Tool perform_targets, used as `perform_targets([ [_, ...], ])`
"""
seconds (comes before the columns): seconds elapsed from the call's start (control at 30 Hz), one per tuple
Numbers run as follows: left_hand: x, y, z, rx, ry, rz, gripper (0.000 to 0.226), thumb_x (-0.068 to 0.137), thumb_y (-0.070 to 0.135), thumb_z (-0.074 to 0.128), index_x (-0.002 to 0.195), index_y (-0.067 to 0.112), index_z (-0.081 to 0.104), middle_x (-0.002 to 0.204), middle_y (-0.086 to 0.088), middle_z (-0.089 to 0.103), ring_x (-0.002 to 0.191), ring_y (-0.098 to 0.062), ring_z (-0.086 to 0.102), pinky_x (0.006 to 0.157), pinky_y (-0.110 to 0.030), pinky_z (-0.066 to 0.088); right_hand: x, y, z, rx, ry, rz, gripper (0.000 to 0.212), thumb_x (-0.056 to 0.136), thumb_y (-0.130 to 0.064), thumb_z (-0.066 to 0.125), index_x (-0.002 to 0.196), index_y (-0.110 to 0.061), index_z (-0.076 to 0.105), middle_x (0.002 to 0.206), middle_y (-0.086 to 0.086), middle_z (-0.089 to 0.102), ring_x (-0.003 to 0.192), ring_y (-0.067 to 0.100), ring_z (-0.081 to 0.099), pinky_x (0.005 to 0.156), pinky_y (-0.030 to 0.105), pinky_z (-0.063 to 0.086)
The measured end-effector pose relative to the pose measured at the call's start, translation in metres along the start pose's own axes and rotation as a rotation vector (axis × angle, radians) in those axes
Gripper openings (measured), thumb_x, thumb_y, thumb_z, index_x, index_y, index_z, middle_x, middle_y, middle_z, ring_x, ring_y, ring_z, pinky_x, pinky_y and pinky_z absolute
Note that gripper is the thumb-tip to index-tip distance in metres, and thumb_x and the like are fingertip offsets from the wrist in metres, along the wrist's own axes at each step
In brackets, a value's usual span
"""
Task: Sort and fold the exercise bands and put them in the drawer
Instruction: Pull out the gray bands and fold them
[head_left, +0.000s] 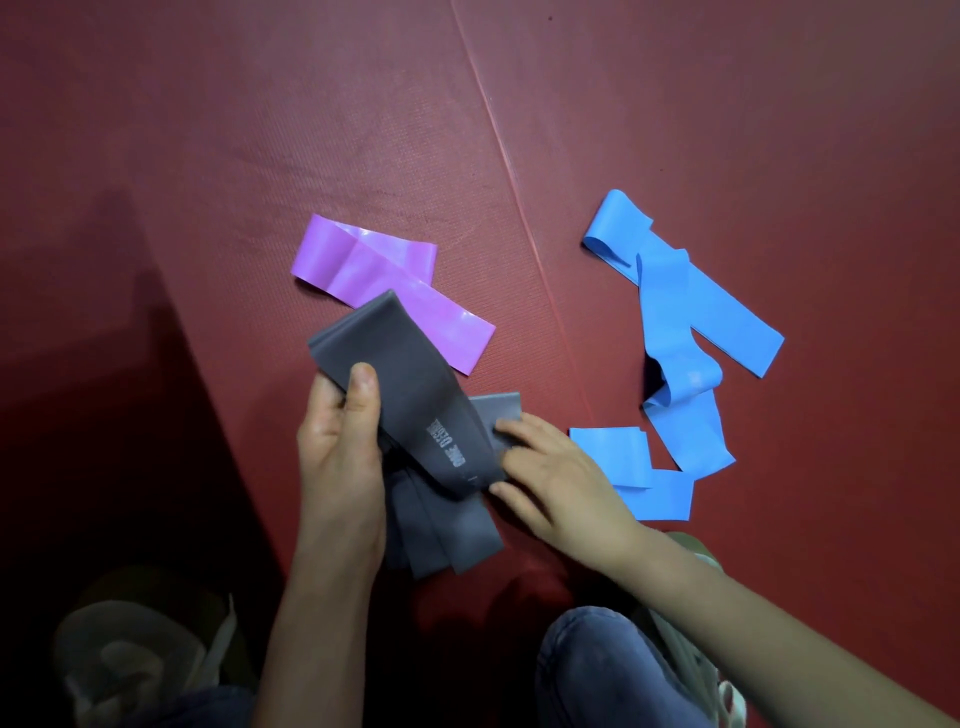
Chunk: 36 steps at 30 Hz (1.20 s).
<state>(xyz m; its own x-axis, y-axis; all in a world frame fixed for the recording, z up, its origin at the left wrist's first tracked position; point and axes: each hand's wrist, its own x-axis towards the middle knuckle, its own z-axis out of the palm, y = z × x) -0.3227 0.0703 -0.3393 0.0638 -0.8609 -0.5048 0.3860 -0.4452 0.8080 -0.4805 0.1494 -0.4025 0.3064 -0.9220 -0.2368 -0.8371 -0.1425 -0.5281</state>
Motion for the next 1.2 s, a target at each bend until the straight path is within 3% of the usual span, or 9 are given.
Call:
perform_targets([
  [0.13, -0.001, 0.000, 0.001, -0.005, -0.015, -0.012, 0.017, 0.081, 0.025, 0.041, 0.091, 0.023, 0.055, 0.073, 0.018, 0.070, 0.070, 0.007, 0.062, 0.065, -0.009, 0.048, -0.013, -0.013, 0.001, 0.061, -0.095, -0.017, 0.020, 0.092, -0.031, 0.039, 0.077, -0.018, 0.036, 0.060, 0.007, 0.060, 0.067, 0.021, 0.059, 0.078, 0.021, 0.040],
  [0.2, -0.001, -0.001, 0.000, 0.005, -0.024, -0.019, 0.017, 0.081, 0.025, 0.042, 0.091, 0.024, 0.056, 0.074, 0.018, 0.070, 0.071, 0.006, 0.063, 0.066, -0.010, 0.048, -0.016, -0.026, 0.000, 0.213, -0.132, 0.103, 0.021, 0.089, -0.037, 0.039, 0.076, -0.022, 0.030, 0.058, 0.009, 0.059, 0.057, 0.021, 0.053, 0.058, 0.028, 0.032],
  [0.33, -0.002, -0.001, -0.001, 0.013, -0.047, -0.029, 0.019, 0.081, 0.026, 0.041, 0.093, 0.025, 0.057, 0.077, 0.019, 0.071, 0.073, 0.006, 0.063, 0.066, -0.010, 0.049, -0.010, -0.044, 0.006, 0.644, -0.165, 0.345, 0.029, 0.089, -0.030, 0.046, 0.067, -0.026, 0.027, 0.047, -0.007, 0.040, 0.046, 0.008, 0.035, 0.050, 0.020, 0.023],
  [0.43, -0.002, -0.001, -0.001, 0.032, -0.050, -0.034, 0.019, 0.080, 0.027, 0.042, 0.091, 0.025, 0.057, 0.074, 0.018, 0.070, 0.071, 0.005, 0.063, 0.065, -0.011, 0.049, 0.005, -0.047, 0.012, 0.664, -0.218, 0.412, 0.016, 0.092, -0.023, 0.048, 0.082, -0.018, 0.037, 0.060, -0.004, 0.046, 0.056, 0.010, 0.041, 0.060, 0.026, 0.037],
  [0.57, -0.002, -0.002, 0.000, 0.045, -0.070, -0.040, 0.018, 0.080, 0.025, 0.042, 0.089, 0.025, 0.057, 0.072, 0.018, 0.070, 0.069, 0.006, 0.063, 0.062, -0.010, 0.049, 0.022, -0.045, 0.004, 0.178, -0.363, 0.441, 0.032, 0.095, -0.036, 0.038, 0.110, -0.007, 0.040, 0.108, 0.021, 0.063, 0.098, 0.041, 0.057, 0.074, 0.042, 0.041],
  [0.77, -0.010, 0.009, 0.004, 0.076, -0.131, -0.070, 0.010, 0.084, 0.015, 0.050, 0.087, 0.023, 0.056, 0.067, 0.018, 0.069, 0.064, 0.006, 0.062, 0.058, -0.009, 0.048, 0.021, -0.032, -0.002, -0.150, -0.461, 0.347, 0.039, 0.094, -0.041, 0.034, 0.114, -0.008, 0.039, 0.116, 0.016, 0.058, 0.104, 0.037, 0.058, 0.076, 0.041, 0.044],
  [1.0, -0.037, 0.041, 0.038, 0.087, -0.242, -0.065, 0.010, 0.080, 0.015, 0.052, 0.088, 0.018, 0.056, 0.065, 0.013, 0.070, 0.062, 0.003, 0.063, 0.058, -0.011, 0.049, 0.009, -0.036, -0.033, 0.382, -0.101, 0.491, 0.060, 0.071, -0.025, 0.045, 0.129, -0.008, 0.038, 0.125, 0.014, 0.049, 0.118, 0.030, 0.046, 0.098, 0.042, 0.040],
  [1.13, -0.053, 0.063, 0.069, 0.108, -0.277, -0.023, 0.023, 0.073, 0.032, 0.057, 0.092, 0.020, 0.063, 0.082, 0.006, 0.072, 0.082, -0.009, 0.065, 0.076, -0.023, 0.054, 0.014, -0.044, -0.064, 0.557, -0.027, 0.428, 0.058, 0.060, -0.014, 0.043, 0.117, -0.003, 0.049, 0.119, 0.017, 0.053, 0.114, 0.030, 0.048, 0.098, 0.043, 0.041],
  [1.2, -0.065, 0.079, 0.086, 0.124, -0.286, 0.004, 0.024, 0.070, 0.040, 0.056, 0.088, 0.028, 0.067, 0.086, 0.006, 0.072, 0.086, -0.013, 0.064, 0.081, -0.027, 0.052, 0.011, -0.047, -0.087, 0.634, 0.004, 0.452, 0.058, 0.059, -0.011, 0.045, 0.117, -0.004, 0.049, 0.120, 0.014, 0.052, 0.115, 0.023, 0.047, 0.099, 0.029, 0.038],
])
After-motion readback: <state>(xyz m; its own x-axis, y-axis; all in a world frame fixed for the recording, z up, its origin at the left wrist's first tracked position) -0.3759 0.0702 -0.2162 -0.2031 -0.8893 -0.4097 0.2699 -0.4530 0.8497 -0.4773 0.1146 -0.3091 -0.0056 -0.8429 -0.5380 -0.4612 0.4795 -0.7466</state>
